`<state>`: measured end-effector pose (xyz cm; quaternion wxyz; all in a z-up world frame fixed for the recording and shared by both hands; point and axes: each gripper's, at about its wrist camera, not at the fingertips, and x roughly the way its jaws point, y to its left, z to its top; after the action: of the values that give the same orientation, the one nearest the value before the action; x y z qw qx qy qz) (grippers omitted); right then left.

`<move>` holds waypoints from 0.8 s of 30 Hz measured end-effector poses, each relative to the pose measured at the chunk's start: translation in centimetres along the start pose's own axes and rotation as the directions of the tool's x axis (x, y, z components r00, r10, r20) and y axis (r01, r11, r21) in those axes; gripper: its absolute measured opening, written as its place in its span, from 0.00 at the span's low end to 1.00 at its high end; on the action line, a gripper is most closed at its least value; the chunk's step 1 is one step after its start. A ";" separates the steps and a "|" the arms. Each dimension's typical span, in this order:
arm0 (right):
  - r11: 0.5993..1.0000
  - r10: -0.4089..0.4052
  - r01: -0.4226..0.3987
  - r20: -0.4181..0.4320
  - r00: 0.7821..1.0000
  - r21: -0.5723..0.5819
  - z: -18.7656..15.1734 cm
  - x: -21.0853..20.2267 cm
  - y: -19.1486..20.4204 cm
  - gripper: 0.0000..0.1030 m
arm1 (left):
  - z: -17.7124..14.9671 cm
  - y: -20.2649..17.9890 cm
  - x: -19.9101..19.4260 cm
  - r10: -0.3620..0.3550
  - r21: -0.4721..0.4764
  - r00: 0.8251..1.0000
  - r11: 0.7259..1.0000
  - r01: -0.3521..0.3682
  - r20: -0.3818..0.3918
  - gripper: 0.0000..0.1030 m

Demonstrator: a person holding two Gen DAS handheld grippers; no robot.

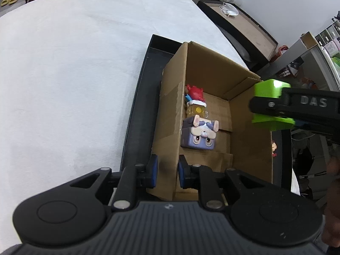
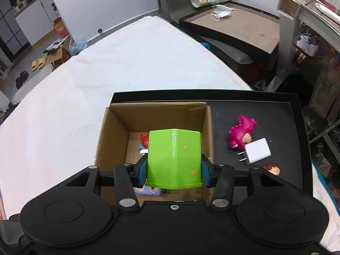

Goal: Organize rigid objects
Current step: 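Lower the lime-green cube into the box and open the right gripper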

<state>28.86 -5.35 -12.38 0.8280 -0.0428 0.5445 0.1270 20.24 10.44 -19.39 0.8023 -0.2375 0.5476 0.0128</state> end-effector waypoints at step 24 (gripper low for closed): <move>0.999 0.014 -0.013 0.029 0.999 -0.038 0.8 1.6 1.9 0.53 | 0.0 0.0 0.0 -0.005 0.000 1.000 1.000 0.005 0.006 0.18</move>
<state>29.68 -3.14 -13.37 0.8341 -0.0528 0.5301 0.1433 20.21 10.47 -19.36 0.8039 -0.2389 0.5445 0.0115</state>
